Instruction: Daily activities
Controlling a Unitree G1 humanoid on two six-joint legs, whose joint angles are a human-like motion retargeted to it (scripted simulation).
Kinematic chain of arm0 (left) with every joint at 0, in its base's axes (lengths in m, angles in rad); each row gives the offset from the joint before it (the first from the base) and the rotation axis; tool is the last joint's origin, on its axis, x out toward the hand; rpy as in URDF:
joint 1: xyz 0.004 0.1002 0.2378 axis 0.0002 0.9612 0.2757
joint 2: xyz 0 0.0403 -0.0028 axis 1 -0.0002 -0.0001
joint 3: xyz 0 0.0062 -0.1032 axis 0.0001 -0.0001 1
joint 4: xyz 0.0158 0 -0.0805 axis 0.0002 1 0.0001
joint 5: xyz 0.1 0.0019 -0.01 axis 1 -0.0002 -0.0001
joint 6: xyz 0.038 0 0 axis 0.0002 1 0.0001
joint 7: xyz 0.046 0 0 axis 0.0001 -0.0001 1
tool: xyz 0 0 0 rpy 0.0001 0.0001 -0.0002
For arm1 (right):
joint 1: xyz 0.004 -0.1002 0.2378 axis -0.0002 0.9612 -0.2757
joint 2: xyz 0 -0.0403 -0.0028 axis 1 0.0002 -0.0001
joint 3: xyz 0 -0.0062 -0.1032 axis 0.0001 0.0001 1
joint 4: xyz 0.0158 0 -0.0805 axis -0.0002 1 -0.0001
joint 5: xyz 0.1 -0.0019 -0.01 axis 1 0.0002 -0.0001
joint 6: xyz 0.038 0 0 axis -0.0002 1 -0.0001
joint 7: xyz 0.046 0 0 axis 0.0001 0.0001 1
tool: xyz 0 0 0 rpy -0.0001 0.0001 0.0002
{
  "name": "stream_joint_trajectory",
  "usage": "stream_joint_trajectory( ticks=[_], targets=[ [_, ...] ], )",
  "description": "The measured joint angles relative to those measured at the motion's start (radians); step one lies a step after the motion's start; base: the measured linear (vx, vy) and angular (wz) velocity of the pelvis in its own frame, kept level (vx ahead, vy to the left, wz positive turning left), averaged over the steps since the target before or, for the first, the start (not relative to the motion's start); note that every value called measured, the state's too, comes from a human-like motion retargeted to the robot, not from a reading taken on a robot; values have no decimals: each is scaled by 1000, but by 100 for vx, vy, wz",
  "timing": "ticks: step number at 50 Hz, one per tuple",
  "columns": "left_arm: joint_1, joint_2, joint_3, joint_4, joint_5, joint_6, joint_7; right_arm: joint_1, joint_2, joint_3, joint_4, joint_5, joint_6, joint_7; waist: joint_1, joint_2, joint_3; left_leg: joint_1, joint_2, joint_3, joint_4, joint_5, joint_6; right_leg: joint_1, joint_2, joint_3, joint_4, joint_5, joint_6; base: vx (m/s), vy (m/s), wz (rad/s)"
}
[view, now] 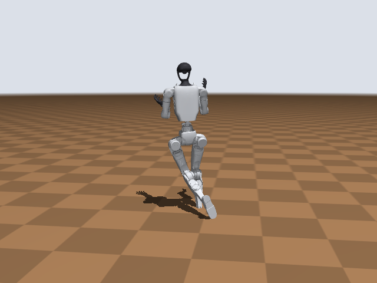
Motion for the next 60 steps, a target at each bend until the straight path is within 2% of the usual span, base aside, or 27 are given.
stream_joint_trajectory(
  ticks=[6,17,28,35,38,42,45,60],
  targets=[
    [-28,-17,-45,61,-17,18,-41,-27,-48,-29,-99,-16,0,56,5,8,-3,-8,-60,-29,-29,0,0,-1,-4,17,-22,10,23,3,13,-25],
    [26,-6,-79,147,-25,57,-108,-76,-78,59,-177,-27,17,184,16,-5,1,-10,-224,-131,-121,0,0,-10,-30,68,-47,14,79,2,19,-31],
    [47,-9,-91,182,24,73,-82,-43,-46,180,-252,-24,20,293,25,-1,32,-1,-230,-205,-222,0,0,-47,-3,107,-41,24,130,-4,20,-30],
    [51,-16,-99,157,50,69,-45,-11,-20,246,-284,-27,27,350,32,-15,45,-4,-233,-214,-279,0,0,-102,-8,98,21,56,132,-9,14,-26],
    [54,-13,-99,143,55,64,-30,-4,-17,273,-289,-37,28,369,43,-8,55,-6,-232,-195,-295,0,0,-131,-56,22,72,83,126,-9,15,-54],
    [55,-5,-96,127,68,54,-1,0,-17,307,-287,-55,32,381,58,-4,61,-15,-232,-164,-324,0,0,-169,-176,-170,169,82,20,-7,9,-73],
    [52,-1,-95,117,82,50,24,6,-21,332,-274,-68,37,384,61,-10,59,-22,-233,-160,-340,0,0,-185,-200,-215,210,64,-8,-7,6,-31],
    [22,-36,-72,98,198,32,145,42,-49,450,-139,-140,69,395,70,-20,58,-46,-233,-141,-379,0,0,-188,-181,-206,165,82,-3,-2,2,-5]
  ],
)
